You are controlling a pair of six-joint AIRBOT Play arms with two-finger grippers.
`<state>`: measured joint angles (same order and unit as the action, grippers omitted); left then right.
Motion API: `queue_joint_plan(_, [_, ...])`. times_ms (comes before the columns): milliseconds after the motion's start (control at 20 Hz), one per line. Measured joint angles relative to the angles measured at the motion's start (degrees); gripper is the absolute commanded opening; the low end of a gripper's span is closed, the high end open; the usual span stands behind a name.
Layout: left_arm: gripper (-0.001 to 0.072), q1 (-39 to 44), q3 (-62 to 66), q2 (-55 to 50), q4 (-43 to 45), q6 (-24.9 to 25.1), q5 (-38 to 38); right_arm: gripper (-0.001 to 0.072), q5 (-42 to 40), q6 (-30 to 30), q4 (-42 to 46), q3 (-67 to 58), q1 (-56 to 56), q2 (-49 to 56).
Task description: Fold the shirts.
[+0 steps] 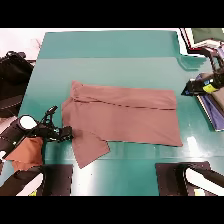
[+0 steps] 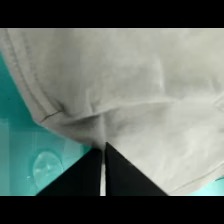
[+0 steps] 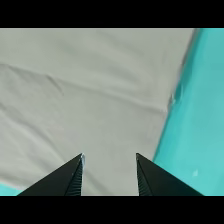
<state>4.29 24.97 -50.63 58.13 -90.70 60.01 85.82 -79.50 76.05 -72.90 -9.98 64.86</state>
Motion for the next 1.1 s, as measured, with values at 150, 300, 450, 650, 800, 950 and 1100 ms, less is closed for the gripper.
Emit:
queue_joint_plan(150, [0.0027,0.0,0.6,0.1,-0.1,1.6,1.2,0.0555,0.9,0.6,0.1,9.1,-6.2,-2.3])
queue_joint_plan(300, [0.0027,0.0,2.0,0.1,-0.1,2.9,2.3,0.0551,1.5,1.3,0.2,21.5,-15.4,-4.0])
queue_joint_plan(450, [0.0027,0.0,4.0,0.1,0.0,3.6,2.8,0.05,1.4,2.0,0.2,33.4,-23.8,-4.7])
queue_joint_plan(650, [0.0027,0.0,6.2,0.1,0.3,4.0,3.0,0.0439,-1.6,2.7,-3.4,42.8,-27.6,-5.0])
queue_joint_plan(800, [0.0027,0.0,6.9,0.1,0.8,4.1,3.5,0.0164,-4.2,3.0,-8.4,45.3,-25.3,-4.7])
queue_joint_plan(950, [0.0026,0.0,8.3,0.3,3.4,4.2,5.4,0.0021,-7.4,3.1,-10.9,44.8,-20.3,-4.0])
queue_joint_plan(1100, [0.0026,0.0,9.7,3.5,6.5,4.0,8.9,0.0021,-7.2,3.1,-11.0,42.0,-14.8,-5.7])
